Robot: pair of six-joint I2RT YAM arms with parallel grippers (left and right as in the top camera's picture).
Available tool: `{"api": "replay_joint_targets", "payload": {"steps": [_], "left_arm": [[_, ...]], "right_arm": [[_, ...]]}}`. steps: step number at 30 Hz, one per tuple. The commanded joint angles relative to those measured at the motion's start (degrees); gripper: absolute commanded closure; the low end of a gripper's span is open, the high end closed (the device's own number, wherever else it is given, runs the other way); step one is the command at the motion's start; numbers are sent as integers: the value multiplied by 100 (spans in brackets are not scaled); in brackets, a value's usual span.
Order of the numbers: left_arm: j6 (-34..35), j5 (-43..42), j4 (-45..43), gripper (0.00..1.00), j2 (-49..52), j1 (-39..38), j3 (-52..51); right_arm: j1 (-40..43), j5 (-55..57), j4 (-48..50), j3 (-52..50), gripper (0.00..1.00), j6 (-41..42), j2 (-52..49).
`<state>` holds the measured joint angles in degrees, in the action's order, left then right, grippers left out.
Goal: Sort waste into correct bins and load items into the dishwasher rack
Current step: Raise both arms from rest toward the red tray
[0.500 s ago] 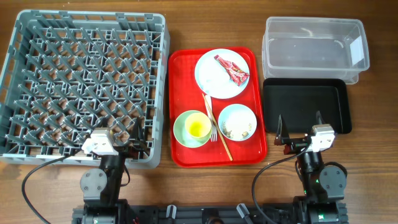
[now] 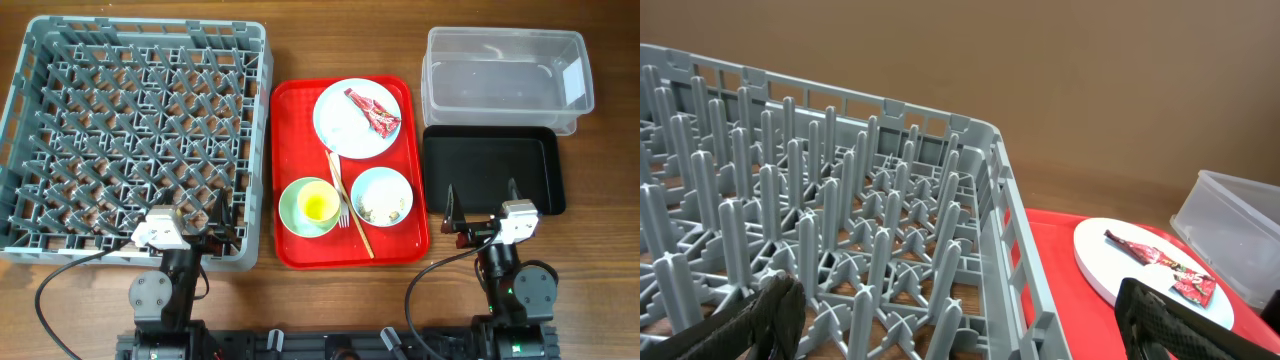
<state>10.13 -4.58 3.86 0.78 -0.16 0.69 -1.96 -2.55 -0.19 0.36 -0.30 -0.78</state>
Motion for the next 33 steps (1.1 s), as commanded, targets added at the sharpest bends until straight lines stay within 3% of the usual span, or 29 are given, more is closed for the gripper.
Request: {"api": "replay_joint_targets", "payload": {"steps": [1,28,33], "left_arm": [[-72,-28,22,0,-44,-15,-35],[-68,-28,4,0,-39,-15,-35],[293,37,28,0,118,-15,192]], "right_arm": [[-7,-68,26,-7,0,46,-2],[-7,-85,28,-7,0,48,-2],[-7,-85,4,164,0,201,-160]]}}
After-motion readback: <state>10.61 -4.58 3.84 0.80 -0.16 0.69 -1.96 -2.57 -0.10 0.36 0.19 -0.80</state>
